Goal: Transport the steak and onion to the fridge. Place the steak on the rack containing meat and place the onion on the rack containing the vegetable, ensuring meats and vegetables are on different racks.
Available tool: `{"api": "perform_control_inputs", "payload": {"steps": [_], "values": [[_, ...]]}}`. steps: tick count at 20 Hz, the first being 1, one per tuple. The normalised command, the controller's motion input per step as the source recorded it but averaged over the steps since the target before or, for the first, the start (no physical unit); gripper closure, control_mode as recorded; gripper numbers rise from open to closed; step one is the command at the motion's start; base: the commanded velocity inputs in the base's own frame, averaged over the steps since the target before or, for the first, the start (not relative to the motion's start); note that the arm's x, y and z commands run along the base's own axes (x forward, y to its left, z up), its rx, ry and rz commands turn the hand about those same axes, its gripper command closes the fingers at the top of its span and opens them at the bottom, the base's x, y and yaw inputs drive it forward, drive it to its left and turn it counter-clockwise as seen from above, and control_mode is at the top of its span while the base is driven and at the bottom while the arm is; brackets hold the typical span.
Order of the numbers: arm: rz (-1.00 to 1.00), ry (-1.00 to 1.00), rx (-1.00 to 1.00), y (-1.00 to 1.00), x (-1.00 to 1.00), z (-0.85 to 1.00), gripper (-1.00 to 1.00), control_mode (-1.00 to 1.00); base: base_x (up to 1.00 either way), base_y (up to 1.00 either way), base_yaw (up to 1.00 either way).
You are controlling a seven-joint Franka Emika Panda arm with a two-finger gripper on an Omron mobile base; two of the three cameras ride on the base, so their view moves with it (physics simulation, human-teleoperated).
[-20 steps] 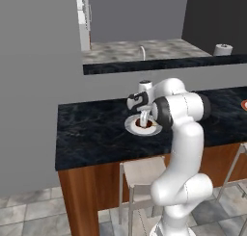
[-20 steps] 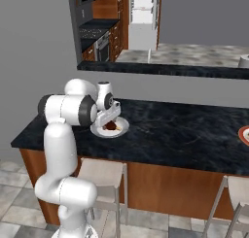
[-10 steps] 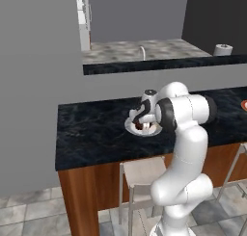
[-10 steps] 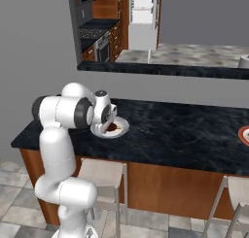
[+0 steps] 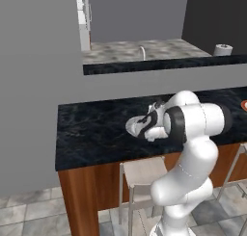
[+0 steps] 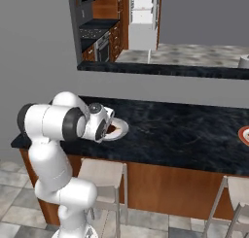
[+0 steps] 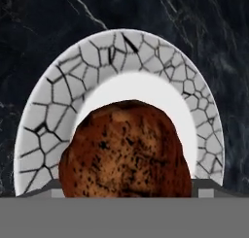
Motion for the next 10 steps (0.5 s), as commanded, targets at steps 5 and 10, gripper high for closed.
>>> {"api": "perform_control_inputs", "payload": {"steps": [5, 10], "values": [[-0.12, 0.17, 0.00, 0.00, -0.04, 1.00, 1.00, -1.00, 0.00, 0.00, 0.00], [-0.17, 0.19, 0.00, 0.00, 0.00, 1.00, 1.00, -1.00, 0.00, 0.00, 0.00]]}}
